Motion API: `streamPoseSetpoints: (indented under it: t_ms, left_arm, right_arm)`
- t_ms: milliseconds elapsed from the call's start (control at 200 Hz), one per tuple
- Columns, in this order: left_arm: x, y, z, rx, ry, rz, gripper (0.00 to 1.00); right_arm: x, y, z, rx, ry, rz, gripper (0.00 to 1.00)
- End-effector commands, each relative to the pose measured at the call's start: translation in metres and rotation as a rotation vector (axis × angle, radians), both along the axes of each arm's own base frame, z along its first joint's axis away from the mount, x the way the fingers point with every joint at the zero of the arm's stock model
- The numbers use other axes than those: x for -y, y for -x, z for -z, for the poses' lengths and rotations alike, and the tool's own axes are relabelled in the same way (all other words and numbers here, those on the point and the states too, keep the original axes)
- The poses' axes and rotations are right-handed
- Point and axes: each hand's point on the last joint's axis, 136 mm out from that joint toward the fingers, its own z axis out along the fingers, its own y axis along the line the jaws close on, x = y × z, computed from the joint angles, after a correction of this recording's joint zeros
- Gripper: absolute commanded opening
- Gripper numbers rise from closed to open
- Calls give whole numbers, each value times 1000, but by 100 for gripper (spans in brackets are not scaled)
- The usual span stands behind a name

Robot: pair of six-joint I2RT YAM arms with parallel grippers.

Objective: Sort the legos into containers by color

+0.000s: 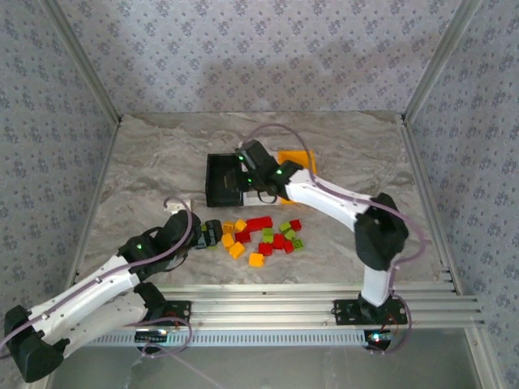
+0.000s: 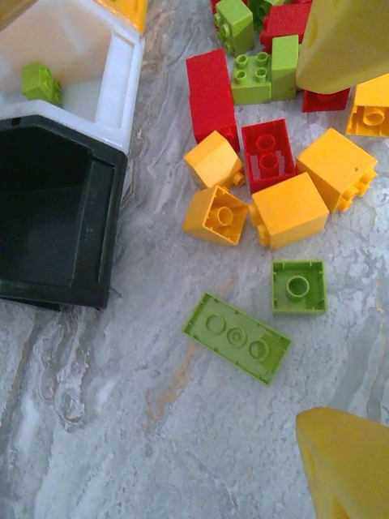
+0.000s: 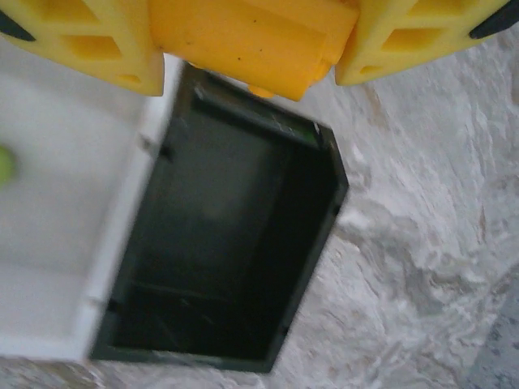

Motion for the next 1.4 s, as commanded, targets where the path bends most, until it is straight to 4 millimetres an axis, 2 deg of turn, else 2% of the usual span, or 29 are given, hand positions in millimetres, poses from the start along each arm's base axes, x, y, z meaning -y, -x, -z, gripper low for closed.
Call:
streamPoseSetpoints:
  t_ms: [0,150,245,340,445,530,605,690,844,1019,1079,1214,1399]
  left_arm:
    - [-16,9,14,-36,-11,-50,99]
    - [-20,12,15,-33,15,-58,99]
    - [-21,13,15,-30,18,-47,99]
    - [-21,13,16,-35,15,-33,99]
    - [-15,12,18,-43,25,-10,99]
    - [-8,10,20,-54,30,14,99]
    - [1,9,25,-77,28,50,92]
    - [11,8,36,-114,16,79,83]
    - [24,3,59,-173,-33,112,75]
    - [21,-2,81,-212,-141,105,68]
    - [21,-3,86,-218,-160,107,64]
    - [18,-4,96,-232,-199,101,63]
    - [17,-5,109,-255,-233,103,55]
  right_arm:
    - [-25,-20,11,-18,-1,-47,46]
    - [-40,-47,35,-60,7,-16,49]
    - [-44,-58,42,-75,-2,-3,61]
    - [-47,-65,34,-71,-24,7,73]
    - [-44,-68,10,-25,-54,20,76]
    - [-35,-62,-8,5,-68,32,76]
    - [-23,-50,-20,30,-85,41,76]
    - [-6,-35,-22,36,-93,50,75]
    - [27,-9,-16,40,-79,75,75]
    - [53,8,-16,44,-89,103,75]
    - [59,12,-17,49,-93,111,75]
    - [69,17,-18,57,-98,126,75]
    - [73,18,-27,73,-115,136,75]
